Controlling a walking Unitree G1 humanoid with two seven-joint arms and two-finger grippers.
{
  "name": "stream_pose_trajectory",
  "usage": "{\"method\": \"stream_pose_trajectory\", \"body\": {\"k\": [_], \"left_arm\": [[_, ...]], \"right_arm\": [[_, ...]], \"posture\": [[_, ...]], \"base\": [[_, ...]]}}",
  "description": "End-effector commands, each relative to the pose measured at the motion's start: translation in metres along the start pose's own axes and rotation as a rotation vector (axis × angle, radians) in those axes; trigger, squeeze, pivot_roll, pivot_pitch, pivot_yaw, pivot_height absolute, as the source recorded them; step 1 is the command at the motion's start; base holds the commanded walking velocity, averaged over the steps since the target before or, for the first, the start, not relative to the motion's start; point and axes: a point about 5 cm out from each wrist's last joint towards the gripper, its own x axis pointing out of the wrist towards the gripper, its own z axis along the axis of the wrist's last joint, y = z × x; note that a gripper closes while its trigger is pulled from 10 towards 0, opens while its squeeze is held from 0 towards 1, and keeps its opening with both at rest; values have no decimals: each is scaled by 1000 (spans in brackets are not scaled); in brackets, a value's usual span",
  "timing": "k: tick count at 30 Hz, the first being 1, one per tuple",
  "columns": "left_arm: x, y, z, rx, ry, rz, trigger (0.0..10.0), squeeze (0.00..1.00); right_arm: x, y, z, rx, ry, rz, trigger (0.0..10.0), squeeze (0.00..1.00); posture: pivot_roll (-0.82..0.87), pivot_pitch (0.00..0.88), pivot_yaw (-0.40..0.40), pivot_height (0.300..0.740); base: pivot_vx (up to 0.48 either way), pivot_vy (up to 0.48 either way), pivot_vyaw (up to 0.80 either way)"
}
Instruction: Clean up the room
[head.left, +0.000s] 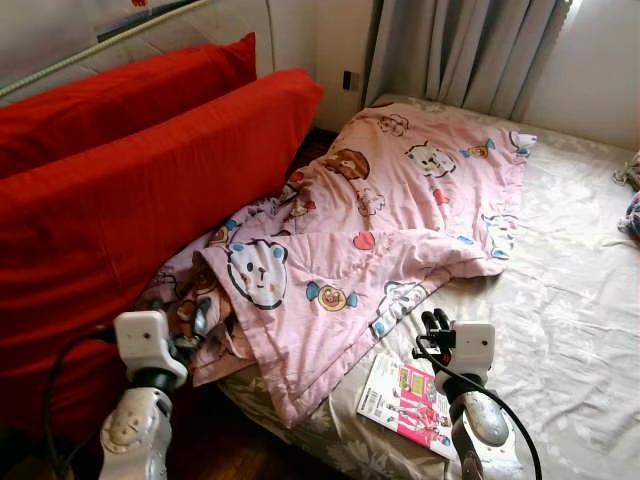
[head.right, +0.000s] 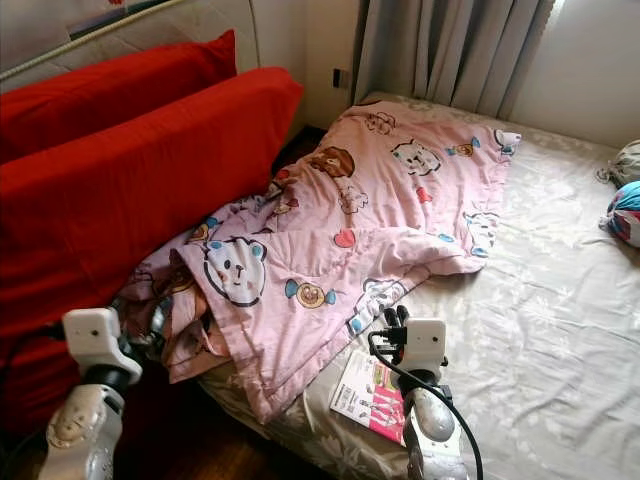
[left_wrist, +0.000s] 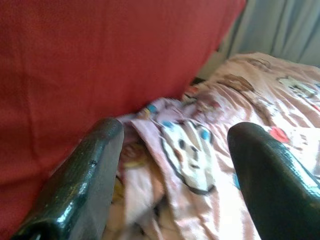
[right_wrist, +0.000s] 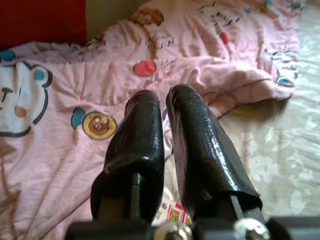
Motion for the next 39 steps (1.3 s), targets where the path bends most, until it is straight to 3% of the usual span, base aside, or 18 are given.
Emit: {"method": "stream_pose_trajectory", "body": {"k": [1, 9, 22, 31, 39], "left_arm": [[-4, -5, -6, 4, 30, -23, 10000, 0], [-6, -8, -7, -3, 51, -30, 10000, 0], [-6, -11, -7, -2, 53, -38, 10000, 0], [-5, -11, -6, -2, 53, -36, 10000, 0], [-5, -11, -6, -3, 57, -36, 10000, 0]], "right_arm": [[0, -1, 2, 6, -3, -6, 10000, 0], [0, -1, 2, -7, 4, -11, 10000, 0], [1, 2, 2, -10, 24, -16, 10000, 0], [4, 5, 5, -8, 4, -5, 10000, 0], [4, 5, 4, -8, 10, -15, 10000, 0]], "posture": [[-50, 114, -29, 730], [-47, 103, -28, 686], [-43, 116, -33, 686], [-37, 121, -34, 627], [-34, 125, -35, 627]], "base": [[0, 0, 0], [0, 0, 0], [0, 0, 0], [0, 0, 0], [0, 0, 0]]}}
